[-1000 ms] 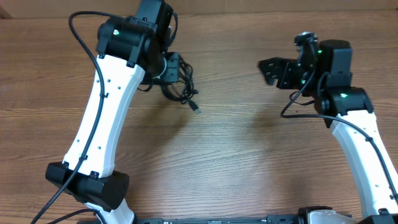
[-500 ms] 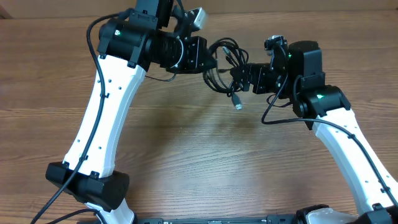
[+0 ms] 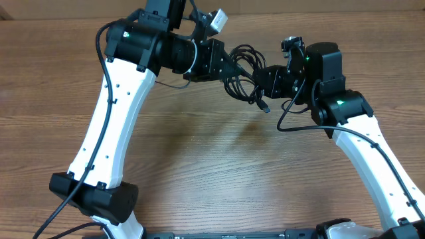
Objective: Untangle cables
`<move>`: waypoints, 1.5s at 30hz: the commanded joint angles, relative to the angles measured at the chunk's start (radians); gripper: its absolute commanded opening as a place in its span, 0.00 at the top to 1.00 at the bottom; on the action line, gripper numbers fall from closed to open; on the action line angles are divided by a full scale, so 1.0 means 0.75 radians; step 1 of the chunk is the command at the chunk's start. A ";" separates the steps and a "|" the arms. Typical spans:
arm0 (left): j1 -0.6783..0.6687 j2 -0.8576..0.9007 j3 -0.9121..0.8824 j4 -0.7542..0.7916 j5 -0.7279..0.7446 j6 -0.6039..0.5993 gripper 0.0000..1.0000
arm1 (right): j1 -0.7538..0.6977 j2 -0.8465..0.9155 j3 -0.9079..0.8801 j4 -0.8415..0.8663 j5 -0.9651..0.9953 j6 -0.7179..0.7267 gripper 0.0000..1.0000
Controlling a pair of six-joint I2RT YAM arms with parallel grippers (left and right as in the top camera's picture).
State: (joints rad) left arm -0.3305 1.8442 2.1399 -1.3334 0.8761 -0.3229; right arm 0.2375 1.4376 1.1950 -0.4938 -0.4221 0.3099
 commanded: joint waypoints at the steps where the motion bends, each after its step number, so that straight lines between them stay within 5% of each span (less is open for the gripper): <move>1: 0.129 -0.063 0.079 -0.106 0.155 0.070 0.96 | -0.105 0.078 -0.005 -0.065 0.267 -0.053 0.96; 11: 0.359 -0.164 0.098 -0.398 0.037 0.253 0.96 | -0.419 0.085 -0.006 -0.078 0.295 -0.116 0.96; 20: 0.362 -0.183 0.099 -0.439 -0.103 0.278 0.96 | -0.443 0.085 -0.006 -0.077 0.202 -0.117 0.96; 27: 0.206 -0.182 0.097 -0.343 -0.681 0.277 0.94 | -0.257 0.084 -0.005 -0.078 0.195 -0.095 0.96; 30: 0.109 -0.179 0.072 -0.268 -0.966 0.278 0.77 | -0.159 0.080 -0.002 -0.068 0.190 -0.094 0.96; 31: 0.055 -0.167 0.047 -0.213 -1.038 0.278 0.54 | -0.105 0.073 -0.001 -0.054 0.186 -0.094 0.96; 35: -0.036 -0.109 0.012 -0.125 -1.083 0.374 0.14 | -0.020 0.053 0.053 -0.070 0.186 -0.095 0.96; 39: -0.058 -0.032 0.010 -0.070 -1.067 0.426 0.12 | -0.008 0.017 0.183 -0.193 0.165 -0.096 0.96; 45: -0.040 0.040 0.010 -0.011 -0.631 0.660 0.09 | -0.012 -0.052 0.414 -0.370 0.110 -0.101 0.96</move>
State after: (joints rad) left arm -0.3687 1.8576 2.1471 -1.3563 0.2096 0.0391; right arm 0.2344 1.4773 1.3960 -0.7506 -0.3023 0.2352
